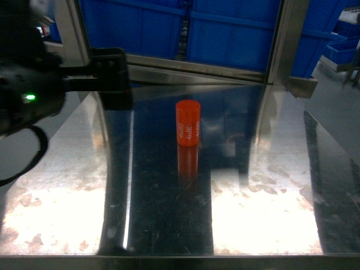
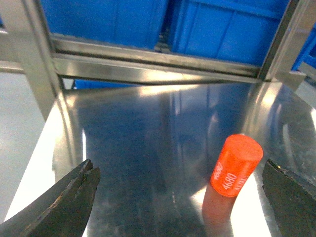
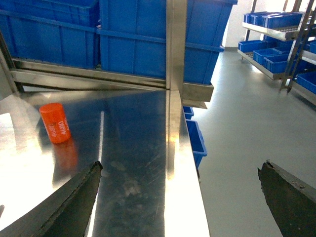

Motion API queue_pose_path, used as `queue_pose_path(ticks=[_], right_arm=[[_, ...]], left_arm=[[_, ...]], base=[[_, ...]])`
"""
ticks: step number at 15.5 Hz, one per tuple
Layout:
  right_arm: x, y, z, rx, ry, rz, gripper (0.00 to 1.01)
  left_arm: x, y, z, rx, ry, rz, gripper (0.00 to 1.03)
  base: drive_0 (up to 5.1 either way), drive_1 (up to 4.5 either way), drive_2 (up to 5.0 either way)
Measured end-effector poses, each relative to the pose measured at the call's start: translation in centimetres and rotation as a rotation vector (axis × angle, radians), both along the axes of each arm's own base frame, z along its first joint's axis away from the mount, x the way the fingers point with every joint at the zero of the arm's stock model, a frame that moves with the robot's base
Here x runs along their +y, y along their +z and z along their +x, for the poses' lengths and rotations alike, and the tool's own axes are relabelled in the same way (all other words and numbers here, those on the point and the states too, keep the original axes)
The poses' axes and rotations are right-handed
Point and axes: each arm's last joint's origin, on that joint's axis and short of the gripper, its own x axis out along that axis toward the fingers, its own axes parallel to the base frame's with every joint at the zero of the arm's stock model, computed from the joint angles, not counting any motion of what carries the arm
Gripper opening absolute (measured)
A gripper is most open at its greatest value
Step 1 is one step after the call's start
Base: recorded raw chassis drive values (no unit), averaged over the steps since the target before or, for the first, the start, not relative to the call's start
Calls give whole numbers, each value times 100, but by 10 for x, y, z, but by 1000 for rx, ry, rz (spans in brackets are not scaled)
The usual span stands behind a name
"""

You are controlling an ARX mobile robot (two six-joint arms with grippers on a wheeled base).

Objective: Pick capacitor and pack into box

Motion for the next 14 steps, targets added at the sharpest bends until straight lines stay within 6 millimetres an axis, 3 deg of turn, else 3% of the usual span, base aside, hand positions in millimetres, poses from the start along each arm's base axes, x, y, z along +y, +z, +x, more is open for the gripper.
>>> queue_pose_path(ticks=[1,2,3,10,14], right_arm=[[0,0,0,0,0,0,98],[0,0,0,0,0,0,98],[0,0,0,0,0,0,98],[0,0,0,0,0,0,98],[0,0,0,0,0,0,98]], left_arm=[[-38,-7,40,29,-64,13,98],[-65,-22,59,63,-133,26,98],[-72,-27,64,77,-139,34,98],[-89,-60,88,134,-136,71,98],[-93,-66,91,147,-147,86,98]], base=[[0,0,0],[0,0,0],[0,0,0],[0,0,0],[0,0,0]])
